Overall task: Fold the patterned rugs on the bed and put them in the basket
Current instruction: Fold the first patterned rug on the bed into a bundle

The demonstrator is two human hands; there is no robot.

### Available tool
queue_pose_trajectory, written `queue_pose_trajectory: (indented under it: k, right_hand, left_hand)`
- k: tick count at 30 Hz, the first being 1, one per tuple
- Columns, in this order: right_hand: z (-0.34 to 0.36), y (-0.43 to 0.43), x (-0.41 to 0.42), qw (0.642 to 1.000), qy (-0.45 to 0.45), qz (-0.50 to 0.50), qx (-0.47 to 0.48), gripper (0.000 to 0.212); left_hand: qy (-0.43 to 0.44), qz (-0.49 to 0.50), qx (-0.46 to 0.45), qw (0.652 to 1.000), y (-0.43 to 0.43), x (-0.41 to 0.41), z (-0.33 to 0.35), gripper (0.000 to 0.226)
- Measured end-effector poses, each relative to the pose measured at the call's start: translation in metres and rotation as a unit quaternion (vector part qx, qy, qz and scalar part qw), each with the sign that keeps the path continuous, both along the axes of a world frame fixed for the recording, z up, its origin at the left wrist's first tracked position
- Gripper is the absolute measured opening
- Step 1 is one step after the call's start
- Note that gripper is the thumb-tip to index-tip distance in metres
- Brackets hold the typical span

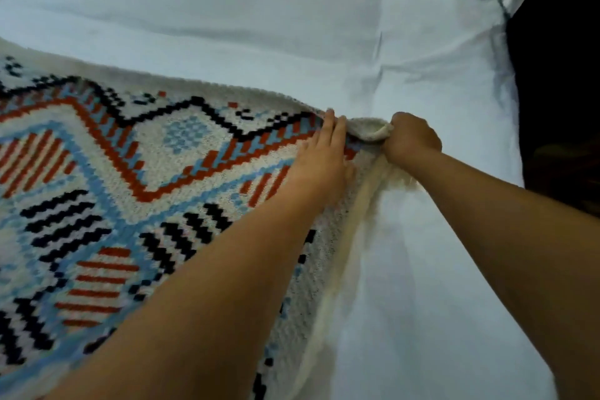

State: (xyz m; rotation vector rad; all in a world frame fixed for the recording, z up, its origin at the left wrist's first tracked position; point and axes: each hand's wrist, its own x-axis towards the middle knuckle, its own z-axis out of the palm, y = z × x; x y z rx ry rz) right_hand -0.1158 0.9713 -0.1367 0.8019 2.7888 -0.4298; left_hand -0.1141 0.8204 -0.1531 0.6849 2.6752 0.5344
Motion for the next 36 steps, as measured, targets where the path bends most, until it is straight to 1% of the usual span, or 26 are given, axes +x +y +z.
queue_pose_trajectory:
  k: [1,3,5,8,10,11,12,15,17,19,22,24,26,28,32,34,36]
  right_hand:
    - [-0.013,0.0,0.001,1.0,-0.016,-0.002,-0.001,0.012]
    - [-0.04,-0.005,0.007,1.0,-0.017,-0.02,-0.016,0.028]
    - [-0.059,-0.012,0.012,0.999,0.017,-0.044,0.006,0.037]
    - [-0.073,-0.017,0.01,0.991,0.047,-0.008,0.127,0.046]
    - [-0.076,-0.02,0.008,0.986,0.059,0.009,0.156,0.058]
    - [-0.074,-0.021,0.007,0.985,0.064,0.013,0.161,0.06]
    - [-0.073,-0.022,0.007,0.984,0.064,0.019,0.166,0.057]
    - [-0.062,-0.016,0.008,0.98,0.065,0.042,0.182,0.032]
    - [-0.053,-0.009,0.006,0.981,0.078,0.033,0.176,0.027]
    - [-0.044,0.0,0.002,0.979,0.082,0.008,0.188,0.033]
    - [-0.035,0.007,0.005,0.975,0.057,-0.023,0.212,0.058]
    - [-0.034,0.002,0.015,0.979,0.018,0.002,0.202,0.071]
    - [-0.036,-0.014,0.034,0.984,0.006,0.043,0.174,0.074]
    - [-0.035,-0.036,0.056,0.988,0.002,0.068,0.136,0.072]
    - [-0.028,-0.086,0.118,0.99,-0.025,0.11,0.082,0.062]
    - [-0.025,-0.111,0.151,0.993,-0.019,0.108,0.045,0.057]
    - [-0.02,-0.137,0.187,0.996,-0.015,0.084,0.0,0.056]
  left_hand:
    - [-0.002,-0.015,-0.045,0.999,0.0,0.009,-0.015,0.079]
    - [0.013,-0.048,-0.12,0.992,-0.004,0.022,-0.041,0.074]
    - [0.023,-0.069,-0.151,0.986,-0.007,0.027,-0.057,0.07]
    - [0.009,-0.074,-0.157,0.985,-0.005,0.023,-0.062,0.071]
    - [0.005,-0.072,-0.164,0.984,-0.003,0.023,-0.059,0.071]
    - [0.004,-0.072,-0.167,0.983,-0.003,0.024,-0.056,0.07]
    - [0.002,-0.073,-0.167,0.983,-0.003,0.025,-0.053,0.07]
    - [-0.003,-0.077,-0.157,0.985,-0.006,0.03,-0.045,0.068]
    - [0.001,-0.086,-0.148,0.985,-0.011,0.038,-0.041,0.068]
    - [0.002,-0.09,-0.135,0.987,-0.017,0.049,-0.041,0.068]
    - [-0.022,-0.069,-0.11,0.991,-0.026,0.071,-0.04,0.071]
    - [-0.041,-0.064,-0.117,0.99,-0.031,0.088,-0.04,0.075]
    - [-0.044,-0.083,-0.151,0.984,-0.037,0.105,-0.036,0.079]
    - [-0.048,-0.087,-0.166,0.981,-0.045,0.119,-0.03,0.083]
    - [-0.08,-0.07,-0.152,0.983,-0.071,0.159,-0.009,0.084]
    - [-0.095,-0.071,-0.151,0.981,-0.089,0.184,-0.003,0.083]
    - [-0.111,-0.071,-0.153,0.979,-0.112,0.213,0.004,0.084]
